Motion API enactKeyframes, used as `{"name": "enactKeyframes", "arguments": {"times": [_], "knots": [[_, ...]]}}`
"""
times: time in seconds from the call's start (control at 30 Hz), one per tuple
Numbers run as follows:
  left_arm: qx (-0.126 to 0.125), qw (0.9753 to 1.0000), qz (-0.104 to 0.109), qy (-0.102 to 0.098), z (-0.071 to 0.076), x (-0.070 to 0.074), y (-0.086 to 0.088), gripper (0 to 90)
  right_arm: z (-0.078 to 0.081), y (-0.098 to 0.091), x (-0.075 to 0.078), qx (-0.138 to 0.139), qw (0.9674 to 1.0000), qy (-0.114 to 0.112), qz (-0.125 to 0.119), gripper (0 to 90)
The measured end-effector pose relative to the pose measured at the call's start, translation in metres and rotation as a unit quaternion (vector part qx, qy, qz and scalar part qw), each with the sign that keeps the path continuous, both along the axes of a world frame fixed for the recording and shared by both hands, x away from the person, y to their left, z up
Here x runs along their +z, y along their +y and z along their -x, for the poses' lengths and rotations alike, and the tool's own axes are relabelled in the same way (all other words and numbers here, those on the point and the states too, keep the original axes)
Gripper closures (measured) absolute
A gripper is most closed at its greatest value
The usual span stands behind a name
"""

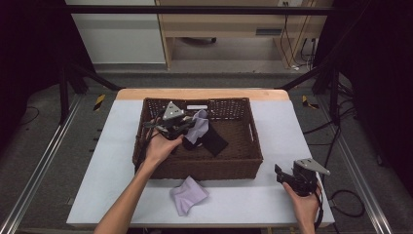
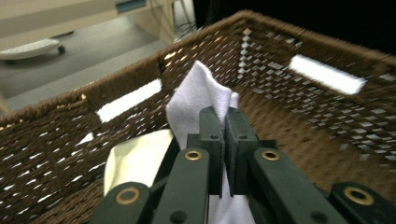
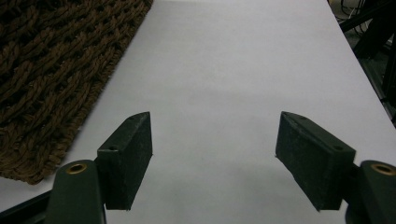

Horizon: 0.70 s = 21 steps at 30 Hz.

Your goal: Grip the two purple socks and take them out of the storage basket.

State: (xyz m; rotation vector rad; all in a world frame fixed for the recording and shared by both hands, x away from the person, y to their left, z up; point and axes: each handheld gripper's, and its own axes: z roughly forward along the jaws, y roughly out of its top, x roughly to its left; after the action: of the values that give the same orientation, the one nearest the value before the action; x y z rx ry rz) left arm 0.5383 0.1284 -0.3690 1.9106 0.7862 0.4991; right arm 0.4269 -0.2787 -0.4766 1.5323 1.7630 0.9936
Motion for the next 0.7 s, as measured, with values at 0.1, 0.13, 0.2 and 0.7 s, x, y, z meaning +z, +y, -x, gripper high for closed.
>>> {"name": "enactKeyframes", "arguments": {"times": [0.1, 0.13, 0.2, 0.7], "knots": [[-0.007, 0.9996, 0.024, -0.011, 0.01, 0.008, 0.007, 86.5, 0.001, 0.0, 0.0, 0.0, 1.0, 0.0, -0.001, 27.5], [-0.009, 0.9994, 0.03, -0.015, 0.013, 0.011, 0.009, 86.4, 0.001, 0.0, 0.0, 0.0, 1.0, 0.0, -0.002, 27.5], [-0.015, 0.9979, 0.056, -0.029, 0.024, 0.02, 0.018, 86.5, 0.001, 0.0, 0.0, 0.0, 1.0, 0.0, -0.001, 27.4], [-0.041, 0.9889, 0.119, -0.08, 0.071, 0.054, 0.042, 86.5, 0.001, 0.0, 0.0, -0.002, 1.0, -0.001, -0.002, 27.6]]}}
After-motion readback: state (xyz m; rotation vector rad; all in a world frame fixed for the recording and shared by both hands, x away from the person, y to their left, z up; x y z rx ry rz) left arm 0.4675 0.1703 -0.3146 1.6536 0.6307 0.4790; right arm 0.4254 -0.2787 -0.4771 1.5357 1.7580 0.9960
